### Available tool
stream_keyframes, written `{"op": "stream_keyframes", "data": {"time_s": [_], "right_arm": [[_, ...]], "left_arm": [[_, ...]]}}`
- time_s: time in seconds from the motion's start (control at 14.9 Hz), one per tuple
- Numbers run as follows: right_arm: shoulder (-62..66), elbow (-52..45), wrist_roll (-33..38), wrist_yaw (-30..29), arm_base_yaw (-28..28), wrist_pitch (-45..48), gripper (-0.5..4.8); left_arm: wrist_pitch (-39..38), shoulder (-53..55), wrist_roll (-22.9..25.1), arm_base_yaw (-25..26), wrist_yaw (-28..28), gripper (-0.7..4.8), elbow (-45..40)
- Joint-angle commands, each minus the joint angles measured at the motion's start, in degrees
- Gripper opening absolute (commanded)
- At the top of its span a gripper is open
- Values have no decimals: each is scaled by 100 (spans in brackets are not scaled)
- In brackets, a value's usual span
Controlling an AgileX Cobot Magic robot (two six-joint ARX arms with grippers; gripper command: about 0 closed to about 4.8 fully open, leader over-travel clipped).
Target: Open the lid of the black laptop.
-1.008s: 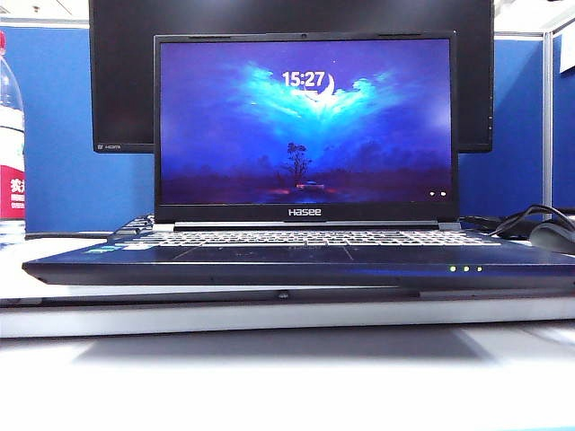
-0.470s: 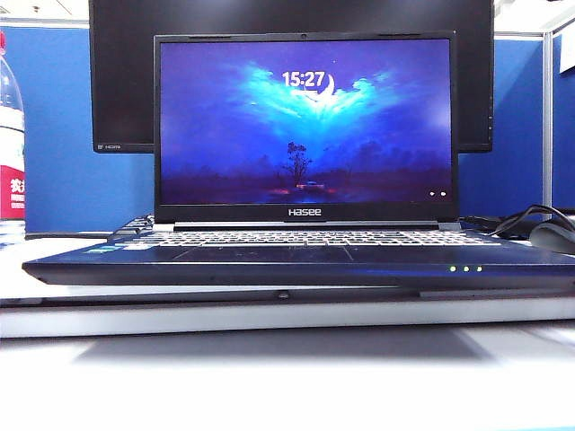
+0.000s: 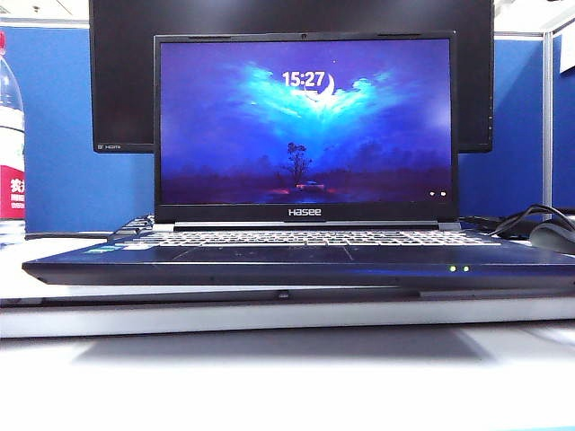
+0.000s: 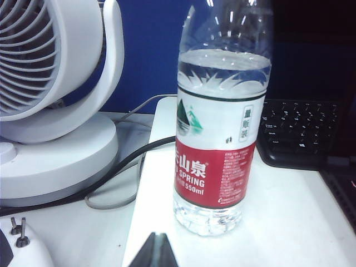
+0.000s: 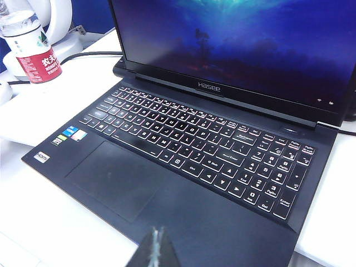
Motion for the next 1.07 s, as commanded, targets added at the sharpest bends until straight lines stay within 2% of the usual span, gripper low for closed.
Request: {"op": "stream_keyframes", "data": {"time_s": [0.07,0.4,0.54,0.67,0.74,0.81,0.94,1.07], "right_arm": [[-2,4,22,13,0,92,-6],[-2,4,22,13,0,92,-6],[-13,7,-221,28,-22,72,-6],[-173,-210,-610,-107,-1235,671,-6],[-461,-726,-623,-122,-2446,1620,-6],[-748,-1161,-601,-433,-3230,2238,-6],[-1228,-1882,-601,-1333,-4478,3226,-6],[-1473,-2098,-581,-1880,-5147,3152,-6]], "left_arm": [[111,-13,2,2,-4,-3,0],[111,-13,2,2,-4,-3,0],[111,-13,2,2,-4,-3,0],[109,-13,4,0,-20,-3,0],[109,-13,4,0,-11,-3,0],[105,-13,4,0,-20,-3,0],[103,-13,4,0,0,-3,0],[94,-13,4,0,-2,-3,0]]}}
